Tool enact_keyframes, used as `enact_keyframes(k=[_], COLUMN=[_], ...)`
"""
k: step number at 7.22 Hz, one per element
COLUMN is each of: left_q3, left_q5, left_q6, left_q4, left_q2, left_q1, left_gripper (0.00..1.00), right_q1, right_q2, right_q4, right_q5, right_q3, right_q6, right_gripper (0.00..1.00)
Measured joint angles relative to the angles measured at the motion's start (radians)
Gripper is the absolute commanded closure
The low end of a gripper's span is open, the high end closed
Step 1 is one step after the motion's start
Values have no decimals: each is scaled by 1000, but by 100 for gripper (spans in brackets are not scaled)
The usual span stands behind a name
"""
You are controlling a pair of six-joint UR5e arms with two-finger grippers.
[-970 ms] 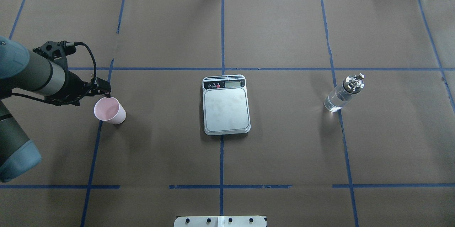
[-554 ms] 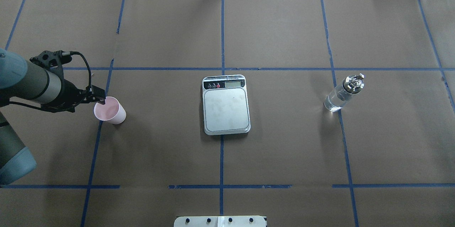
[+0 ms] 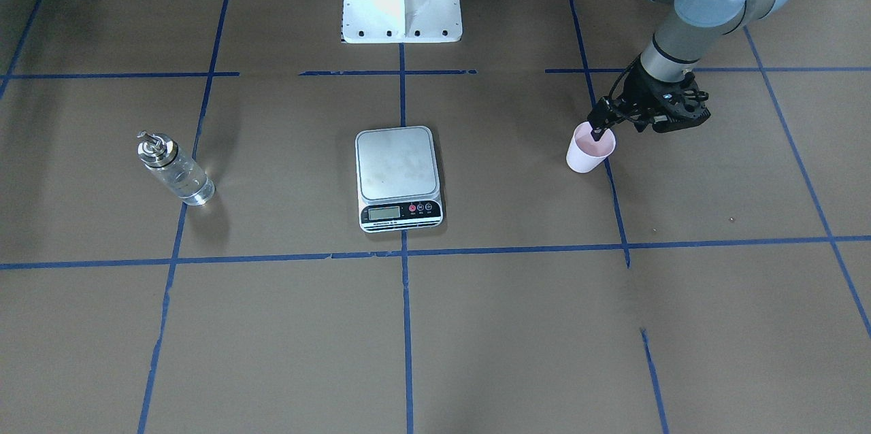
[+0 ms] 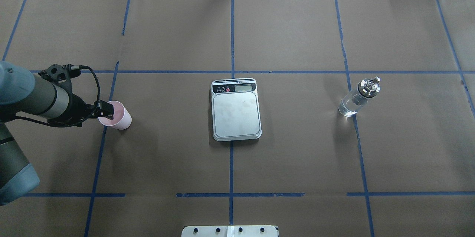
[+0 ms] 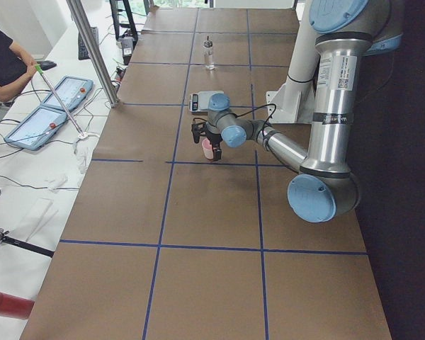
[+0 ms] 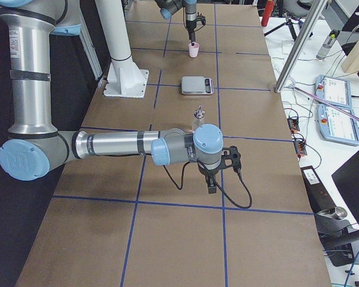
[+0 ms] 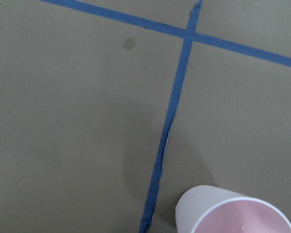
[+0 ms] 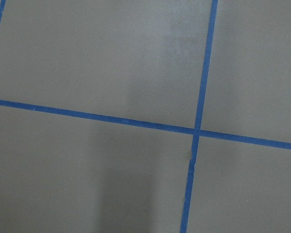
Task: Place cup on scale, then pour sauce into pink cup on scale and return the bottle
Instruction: 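Reach the left gripper down to the pink cup and grasp it, then carry the pink cup with the left gripper over the scale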
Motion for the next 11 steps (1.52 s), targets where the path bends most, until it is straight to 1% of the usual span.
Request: enact_keyframes(k=[1, 2, 3, 4, 6, 7, 8, 9, 10, 11], left_q3=[3, 11, 19, 21, 7, -15, -59, -119, -157, -168], left_q5=[0, 1, 0, -3, -7, -8, -8, -9, -11, -28], left_q6=[-2, -3, -3, -2, -1, 0, 0, 0, -1, -21], left_q4=[1, 2, 3, 4, 13, 32, 92, 223, 385, 533], left_q2=[-4, -11, -18, -21, -23, -25, -39, -92, -196, -317], left_q1=[11, 18, 21, 21, 21, 20, 18, 14, 12, 13], left_gripper=[33, 64, 86, 100, 100, 100, 100, 100, 100, 100], right_q1=[0, 0, 0, 0, 0, 0, 0, 0, 0, 0], right_q2=[0, 0, 0, 0, 0, 0, -1, -2, -2, -3], right_q4=[0, 0, 0, -1, -3, -4, -6, -7, -9, -10], right_q5=[-1, -1, 0, 0, 2, 3, 4, 5, 6, 6], right_q3=[0, -1, -1, -1, -1, -1, -1, -1, -1, -2], right_q6=[0, 0, 0, 0, 0, 0, 0, 0, 0, 0], right_gripper=[0, 0, 0, 0, 0, 0, 0, 0, 0, 0])
